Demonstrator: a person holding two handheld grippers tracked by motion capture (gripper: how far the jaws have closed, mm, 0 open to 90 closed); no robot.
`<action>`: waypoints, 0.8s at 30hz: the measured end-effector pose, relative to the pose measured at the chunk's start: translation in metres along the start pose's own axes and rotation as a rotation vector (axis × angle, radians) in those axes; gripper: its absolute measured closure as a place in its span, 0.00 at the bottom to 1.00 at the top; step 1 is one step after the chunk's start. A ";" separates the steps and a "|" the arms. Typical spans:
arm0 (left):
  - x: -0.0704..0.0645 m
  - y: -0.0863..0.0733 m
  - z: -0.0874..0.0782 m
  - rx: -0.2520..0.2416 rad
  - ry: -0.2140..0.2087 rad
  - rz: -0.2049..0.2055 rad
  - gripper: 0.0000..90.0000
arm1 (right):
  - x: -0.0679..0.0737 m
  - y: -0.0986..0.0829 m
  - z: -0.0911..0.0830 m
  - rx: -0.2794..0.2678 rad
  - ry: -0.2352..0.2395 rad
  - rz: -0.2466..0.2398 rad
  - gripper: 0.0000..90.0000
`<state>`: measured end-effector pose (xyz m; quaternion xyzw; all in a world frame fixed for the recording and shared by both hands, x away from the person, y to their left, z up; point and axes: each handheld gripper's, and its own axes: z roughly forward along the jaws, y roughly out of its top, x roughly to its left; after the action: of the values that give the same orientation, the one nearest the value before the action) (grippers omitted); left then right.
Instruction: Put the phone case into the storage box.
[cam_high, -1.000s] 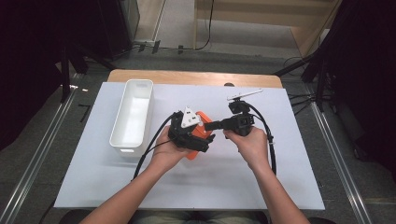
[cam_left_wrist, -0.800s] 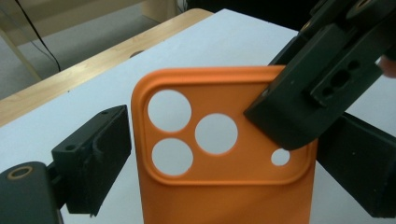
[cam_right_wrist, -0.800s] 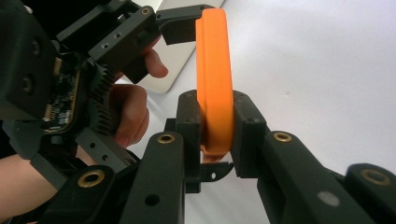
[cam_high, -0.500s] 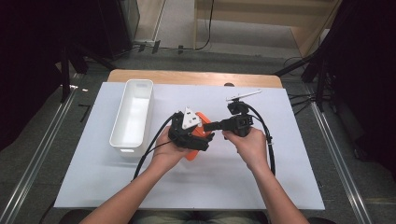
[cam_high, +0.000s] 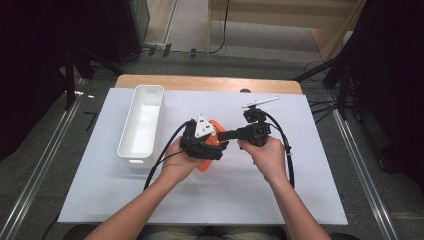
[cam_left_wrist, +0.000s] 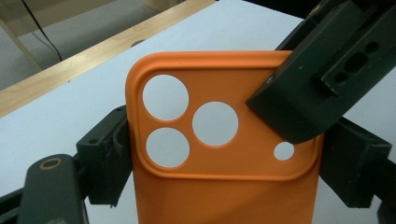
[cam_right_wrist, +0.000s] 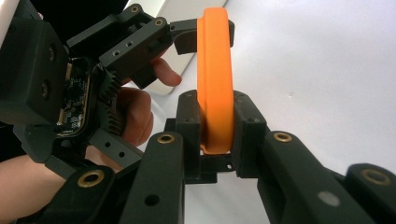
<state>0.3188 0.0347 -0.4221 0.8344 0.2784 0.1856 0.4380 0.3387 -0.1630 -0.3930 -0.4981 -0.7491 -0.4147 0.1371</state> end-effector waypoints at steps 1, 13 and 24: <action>0.000 0.001 0.000 0.010 -0.007 -0.003 0.17 | 0.000 0.000 0.000 0.005 0.002 0.004 0.83; 0.003 0.003 -0.002 0.035 -0.011 -0.015 0.17 | 0.003 0.000 -0.011 -0.034 -0.018 -0.023 0.76; 0.009 0.003 -0.002 0.057 -0.051 -0.073 0.17 | -0.003 0.000 -0.029 -0.075 -0.026 -0.014 0.60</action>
<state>0.3258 0.0403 -0.4174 0.8401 0.3027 0.1403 0.4277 0.3340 -0.1874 -0.3769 -0.5030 -0.7383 -0.4368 0.1057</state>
